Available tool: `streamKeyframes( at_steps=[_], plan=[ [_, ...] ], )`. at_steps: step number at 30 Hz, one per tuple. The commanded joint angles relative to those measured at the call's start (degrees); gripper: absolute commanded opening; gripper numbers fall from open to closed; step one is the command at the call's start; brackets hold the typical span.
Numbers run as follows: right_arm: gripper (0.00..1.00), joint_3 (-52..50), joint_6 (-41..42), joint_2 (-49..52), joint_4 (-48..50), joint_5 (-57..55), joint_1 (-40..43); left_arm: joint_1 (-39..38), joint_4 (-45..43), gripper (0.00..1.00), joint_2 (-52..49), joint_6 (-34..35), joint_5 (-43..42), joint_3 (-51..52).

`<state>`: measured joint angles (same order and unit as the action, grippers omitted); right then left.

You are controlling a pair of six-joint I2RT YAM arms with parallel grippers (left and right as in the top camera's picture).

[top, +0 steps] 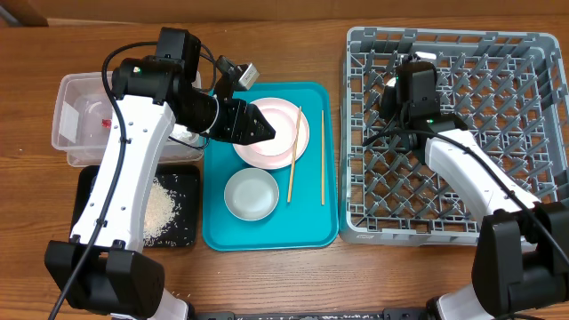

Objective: Sort waste into correct bins and load items into the dishwasher
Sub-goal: 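Release the cup in the rack and lift the right gripper away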

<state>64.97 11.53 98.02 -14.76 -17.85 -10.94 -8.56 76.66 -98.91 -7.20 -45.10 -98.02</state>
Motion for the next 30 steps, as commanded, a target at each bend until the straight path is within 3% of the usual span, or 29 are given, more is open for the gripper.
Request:
streamKeyframes(
  at_steps=[1, 6, 11, 18, 21, 30],
  plan=[
    [0.20, 1.2, -1.4, 0.5, 0.3, -3.1, 0.5, -0.1, -0.1, 0.48, -0.4, 1.0, 0.5, -0.4],
    [0.32, 2.2, -4.6, 0.2, 1.2, -3.1, 0.6, -0.1, -0.1, 0.48, -0.4, 1.0, 0.5, -0.4],
    [0.38, 8.0, -4.5, -4.0, -6.7, -1.6, -0.2, -0.1, 0.0, 0.49, -0.4, 1.0, 0.5, -0.4],
    [0.40, 10.5, -4.0, -9.0, -18.3, 19.9, -3.2, -0.1, 0.0, 0.48, -0.4, 1.2, 0.6, -0.4],
    [0.42, 9.9, -1.0, -8.7, -21.9, 23.4, -4.9, -0.1, 0.0, 0.48, -0.4, 1.8, 0.9, -0.4],
    [0.46, 5.9, -0.4, -8.3, -23.1, 22.4, -8.6, -0.1, 0.0, 0.49, -0.4, 9.4, 13.6, -0.4]
  ],
)
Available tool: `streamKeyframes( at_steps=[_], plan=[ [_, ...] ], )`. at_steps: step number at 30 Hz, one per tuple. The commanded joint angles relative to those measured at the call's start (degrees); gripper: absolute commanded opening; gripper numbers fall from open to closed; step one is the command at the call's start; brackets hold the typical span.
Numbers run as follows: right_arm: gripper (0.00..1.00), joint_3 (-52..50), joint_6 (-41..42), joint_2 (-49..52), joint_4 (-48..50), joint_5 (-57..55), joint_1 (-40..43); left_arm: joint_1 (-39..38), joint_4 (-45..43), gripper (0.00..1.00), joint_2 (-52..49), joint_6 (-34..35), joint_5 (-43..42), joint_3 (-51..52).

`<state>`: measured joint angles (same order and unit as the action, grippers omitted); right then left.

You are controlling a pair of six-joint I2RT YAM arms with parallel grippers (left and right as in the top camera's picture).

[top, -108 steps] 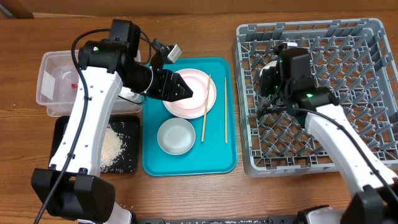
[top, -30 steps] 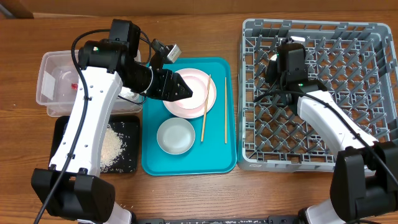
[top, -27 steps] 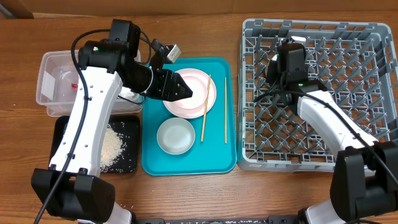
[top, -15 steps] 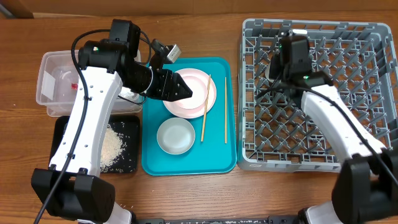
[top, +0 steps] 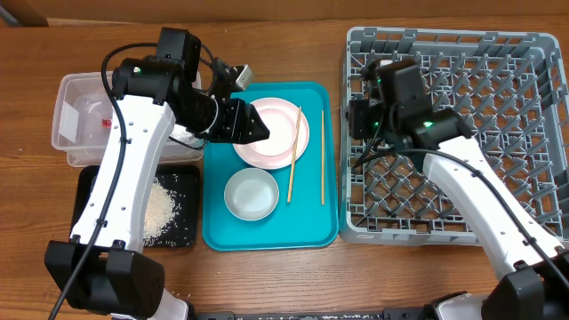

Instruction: Sort waste into correct bins and load items into the dishwasher

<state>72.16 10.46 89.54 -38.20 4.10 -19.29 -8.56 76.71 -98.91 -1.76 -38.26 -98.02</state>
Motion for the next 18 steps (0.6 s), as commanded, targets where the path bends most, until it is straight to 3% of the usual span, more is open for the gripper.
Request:
streamKeyframes(
  at_steps=[1, 15, 18],
  plan=[
    [0.46, -1.7, 0.7, 0.2, 0.3, 0.5, -0.2, -0.1, 0.0, 0.49, -0.4, 4.0, 7.0, -0.4],
    [0.46, -8.5, 3.3, 0.2, 4.5, 0.7, -0.3, -0.1, 0.0, 0.55, -0.4, 4.4, 7.3, -0.4],
    [0.42, -8.5, 3.3, 0.2, 4.5, 0.7, -0.3, -0.1, 0.0, 0.56, -0.4, 4.6, 7.3, -0.4]
  ],
)
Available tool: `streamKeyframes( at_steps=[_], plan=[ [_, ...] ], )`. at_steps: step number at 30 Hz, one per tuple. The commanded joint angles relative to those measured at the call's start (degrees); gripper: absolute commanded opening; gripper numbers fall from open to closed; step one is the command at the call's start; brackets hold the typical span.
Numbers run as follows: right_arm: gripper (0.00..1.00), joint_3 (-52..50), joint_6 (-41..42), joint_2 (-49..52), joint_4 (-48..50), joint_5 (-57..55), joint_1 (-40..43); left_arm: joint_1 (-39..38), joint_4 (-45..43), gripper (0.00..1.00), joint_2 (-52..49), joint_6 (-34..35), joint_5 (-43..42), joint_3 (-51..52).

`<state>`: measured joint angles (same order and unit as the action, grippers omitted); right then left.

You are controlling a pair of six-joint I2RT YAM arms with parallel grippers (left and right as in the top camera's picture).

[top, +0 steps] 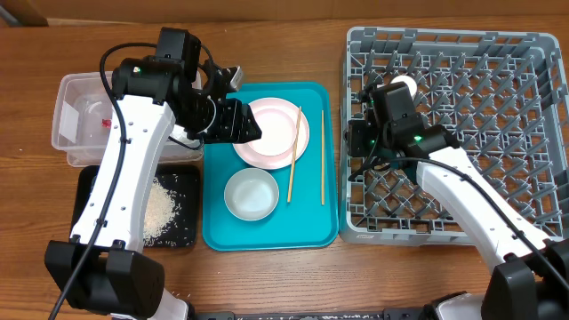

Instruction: Sort waste into correct bins and load items into the dishwasher

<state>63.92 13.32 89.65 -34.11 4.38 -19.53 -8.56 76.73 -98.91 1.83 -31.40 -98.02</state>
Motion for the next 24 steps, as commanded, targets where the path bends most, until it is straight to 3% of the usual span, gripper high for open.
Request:
streamKeyframes(
  at_steps=[1, 16, 24],
  plan=[
    [0.41, -0.3, 0.6, 0.1, 0.4, 0.5, 0.0, -0.1, 0.0, 0.56, -0.4, 1.0, 0.5, -0.4],
    [0.34, -1.2, 7.2, 0.2, 1.6, 0.2, -0.7, -0.1, 0.0, 0.56, -0.4, 1.0, 0.5, -0.4],
    [0.35, -1.7, 8.2, 0.5, 2.5, -7.3, -4.5, -0.1, 0.0, 0.55, -0.4, 1.0, 0.5, -0.4]
  ],
)
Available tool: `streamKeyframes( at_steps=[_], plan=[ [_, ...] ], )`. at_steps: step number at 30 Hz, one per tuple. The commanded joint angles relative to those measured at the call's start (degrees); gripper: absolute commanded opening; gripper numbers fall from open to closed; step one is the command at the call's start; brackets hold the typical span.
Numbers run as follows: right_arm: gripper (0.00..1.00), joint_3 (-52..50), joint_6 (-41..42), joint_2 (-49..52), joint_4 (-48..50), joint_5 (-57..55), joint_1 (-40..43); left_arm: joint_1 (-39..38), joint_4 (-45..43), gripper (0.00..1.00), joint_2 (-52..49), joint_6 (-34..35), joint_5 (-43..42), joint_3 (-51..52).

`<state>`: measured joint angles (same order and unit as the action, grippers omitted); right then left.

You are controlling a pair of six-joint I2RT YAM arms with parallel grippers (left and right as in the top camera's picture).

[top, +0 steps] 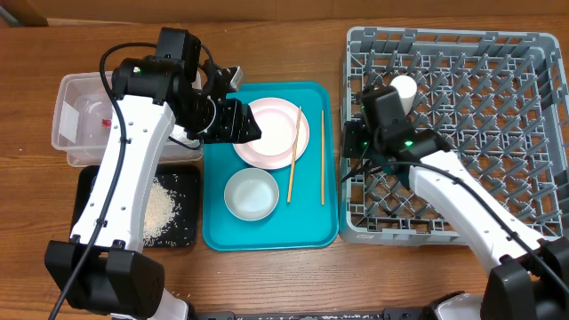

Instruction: Sort waste into correct bins and load items into the dishwasher

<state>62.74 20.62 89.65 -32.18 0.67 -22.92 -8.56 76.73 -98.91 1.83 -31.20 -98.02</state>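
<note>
On the teal tray (213, 233) lie a pink plate (283, 133), a pale bowl (251, 194) and two chopsticks (292, 169), one resting across the plate's right rim. My left gripper (255, 127) is at the plate's left edge, rolled on its side, so its jaws do not show. A white cup (405, 86) stands in the grey dishwasher rack (533, 53). My right gripper (352, 142) hangs over the rack's left wall, pointing toward the tray. The arm hides its fingers.
A clear plastic tub (76, 116) sits at the left. In front of it is a black tray (182, 233) holding loose rice. The left arm stretches over both. Bare wooden table surrounds everything.
The right arm has shifted a little toward the rack's left wall and the tray. The left gripper, plate, bowl and chopsticks stay where they were.
First my left gripper reached over the pink plate and my right was deep in the rack beside a white cup. Then the left stood back at the plate's left edge. The right stood further left each time, and the cup now stands alone in the rack.
</note>
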Motion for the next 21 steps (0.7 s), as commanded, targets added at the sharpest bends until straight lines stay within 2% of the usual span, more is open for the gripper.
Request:
streamKeyframes(
  at_steps=[1, 13, 18, 21],
  plan=[
    [0.34, -0.6, 0.9, 0.6, 0.7, -3.6, -1.4, -0.1, 0.0, 0.55, -0.4, 1.0, 0.3, -0.4],
    [0.30, -0.7, 2.2, 4.2, 2.4, -7.1, -1.5, -0.1, 0.9, 0.55, -0.4, 1.0, 0.3, -0.4],
    [0.15, -0.7, 2.2, 5.4, 2.1, -7.1, -1.5, -0.1, 0.9, 0.55, -0.4, 1.0, 0.3, -0.4],
    [0.13, -0.6, 2.2, 5.3, 1.4, -7.0, -1.5, -0.1, 0.9, 0.55, -0.4, 1.0, 0.3, -0.4]
  ],
)
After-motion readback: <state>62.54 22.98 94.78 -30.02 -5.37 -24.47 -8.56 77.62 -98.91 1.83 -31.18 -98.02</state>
